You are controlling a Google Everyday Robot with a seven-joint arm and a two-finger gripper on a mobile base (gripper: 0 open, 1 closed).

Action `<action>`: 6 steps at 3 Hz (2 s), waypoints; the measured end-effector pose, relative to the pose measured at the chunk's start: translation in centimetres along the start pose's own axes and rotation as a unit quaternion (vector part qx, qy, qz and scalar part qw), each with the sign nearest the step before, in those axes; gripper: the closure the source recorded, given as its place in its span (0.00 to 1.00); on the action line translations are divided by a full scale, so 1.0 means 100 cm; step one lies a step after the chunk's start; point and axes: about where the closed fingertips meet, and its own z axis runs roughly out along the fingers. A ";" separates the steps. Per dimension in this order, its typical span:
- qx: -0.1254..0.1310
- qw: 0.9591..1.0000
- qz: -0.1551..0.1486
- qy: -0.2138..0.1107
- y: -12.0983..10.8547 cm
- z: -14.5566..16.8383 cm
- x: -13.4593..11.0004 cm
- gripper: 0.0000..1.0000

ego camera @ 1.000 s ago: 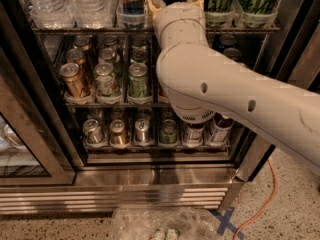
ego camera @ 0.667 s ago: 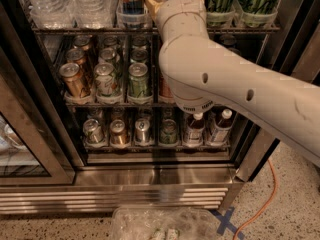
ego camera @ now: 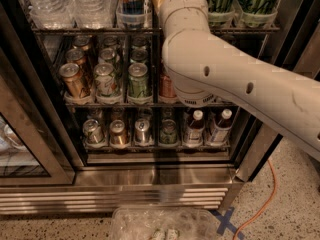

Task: Pick pepsi can from top shelf of fridge

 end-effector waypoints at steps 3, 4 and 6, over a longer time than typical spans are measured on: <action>0.007 1.000 0.005 -0.030 -0.005 -0.003 -0.019 1.00; -0.019 0.997 0.014 -0.071 -0.002 -0.021 -0.047 1.00; -0.101 0.990 0.088 -0.040 0.021 -0.076 -0.039 1.00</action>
Offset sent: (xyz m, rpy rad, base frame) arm 0.0000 0.0000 0.0000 0.0000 0.0000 0.0000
